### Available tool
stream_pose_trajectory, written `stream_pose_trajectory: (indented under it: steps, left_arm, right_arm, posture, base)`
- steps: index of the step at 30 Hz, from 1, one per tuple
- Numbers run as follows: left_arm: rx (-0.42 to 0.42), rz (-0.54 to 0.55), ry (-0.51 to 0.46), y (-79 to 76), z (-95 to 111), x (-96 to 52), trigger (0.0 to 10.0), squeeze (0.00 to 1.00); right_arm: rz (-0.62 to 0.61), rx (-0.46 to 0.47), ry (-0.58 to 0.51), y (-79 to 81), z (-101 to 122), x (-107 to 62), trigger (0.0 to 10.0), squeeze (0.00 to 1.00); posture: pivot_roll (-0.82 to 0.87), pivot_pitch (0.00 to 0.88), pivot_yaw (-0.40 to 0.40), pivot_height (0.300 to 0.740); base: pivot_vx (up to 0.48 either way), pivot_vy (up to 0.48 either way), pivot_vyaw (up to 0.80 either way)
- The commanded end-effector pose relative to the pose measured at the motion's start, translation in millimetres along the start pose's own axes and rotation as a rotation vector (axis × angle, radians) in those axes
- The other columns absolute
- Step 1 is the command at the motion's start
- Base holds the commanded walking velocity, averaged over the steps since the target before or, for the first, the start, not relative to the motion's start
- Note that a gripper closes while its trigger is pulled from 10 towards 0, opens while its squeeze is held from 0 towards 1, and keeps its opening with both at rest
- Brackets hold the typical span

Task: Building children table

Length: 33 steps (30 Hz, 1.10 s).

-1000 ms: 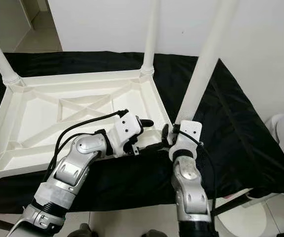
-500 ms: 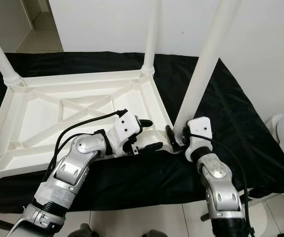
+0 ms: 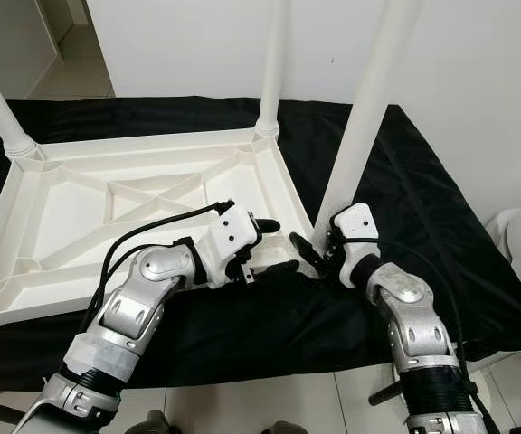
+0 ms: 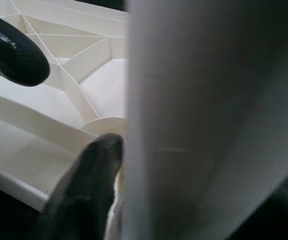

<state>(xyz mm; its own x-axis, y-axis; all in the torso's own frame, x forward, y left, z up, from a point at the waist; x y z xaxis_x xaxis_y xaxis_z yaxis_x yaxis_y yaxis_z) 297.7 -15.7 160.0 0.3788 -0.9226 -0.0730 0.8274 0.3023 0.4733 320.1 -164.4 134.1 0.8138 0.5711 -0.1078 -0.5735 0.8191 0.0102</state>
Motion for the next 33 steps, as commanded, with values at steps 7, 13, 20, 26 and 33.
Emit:
stream_pose_trajectory:
  steps: [7, 13, 20, 26, 33]
  left_arm:
    - [0.005, 0.126, 0.033, 10.4, -1.0, -0.6, 10.0, 0.0]
    - [0.004, 0.127, 0.032, 11.1, -0.9, -0.2, 10.0, 0.0]
    - [0.001, 0.12, 0.029, 9.8, -0.7, -0.9, 10.0, 0.0]
    - [-0.002, 0.116, 0.029, 9.8, -0.3, -1.9, 10.0, 0.0]
    - [-0.003, 0.117, 0.034, 9.3, -1.2, -3.1, 10.0, 0.0]
  right_arm:
    - [-0.049, 0.061, 0.02, 0.1, -16.6, -2.9, 10.0, 0.0]
    - [-0.202, 0.066, -0.024, -9.6, -12.2, -2.1, 10.0, 0.0]
    - [-0.379, 0.093, -0.098, -4.5, -0.9, 0.5, 10.0, 0.0]
    - [-0.554, 0.166, -0.159, 0.7, 3.1, -3.8, 10.0, 0.0]
    - [-0.735, 0.246, -0.189, 15.3, 1.1, -3.9, 10.0, 0.0]
  posture:
    - [-0.03, 0.0, -0.018, 0.74]
    - [-0.03, 0.0, -0.017, 0.74]
    - [-0.03, 0.0, -0.011, 0.74]
    - [-0.03, 0.0, -0.013, 0.74]
    - [-0.03, 0.0, -0.006, 0.74]
  base:
    - [0.0, 0.0, 0.0]
    - [0.0, 0.0, 0.0]
    - [0.0, 0.0, 0.0]
    - [0.0, 0.0, 0.0]
    - [0.0, 0.0, 0.0]
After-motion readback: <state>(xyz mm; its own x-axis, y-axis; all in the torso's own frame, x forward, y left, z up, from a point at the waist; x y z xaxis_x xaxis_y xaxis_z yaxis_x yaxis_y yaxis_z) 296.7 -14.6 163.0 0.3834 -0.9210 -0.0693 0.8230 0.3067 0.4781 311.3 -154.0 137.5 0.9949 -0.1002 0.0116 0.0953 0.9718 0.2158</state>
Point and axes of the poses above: a point about 5 cm out from each wrist's last joint towards the gripper, its own x axis pointing out of the wrist towards the gripper, its own z axis along the axis of the wrist's last joint, y = z × x, the point moved 4 cm from there along x, pointing out of the wrist towards the gripper, and after that the axes turned 12 degrees about x, right-handed, at the moved point
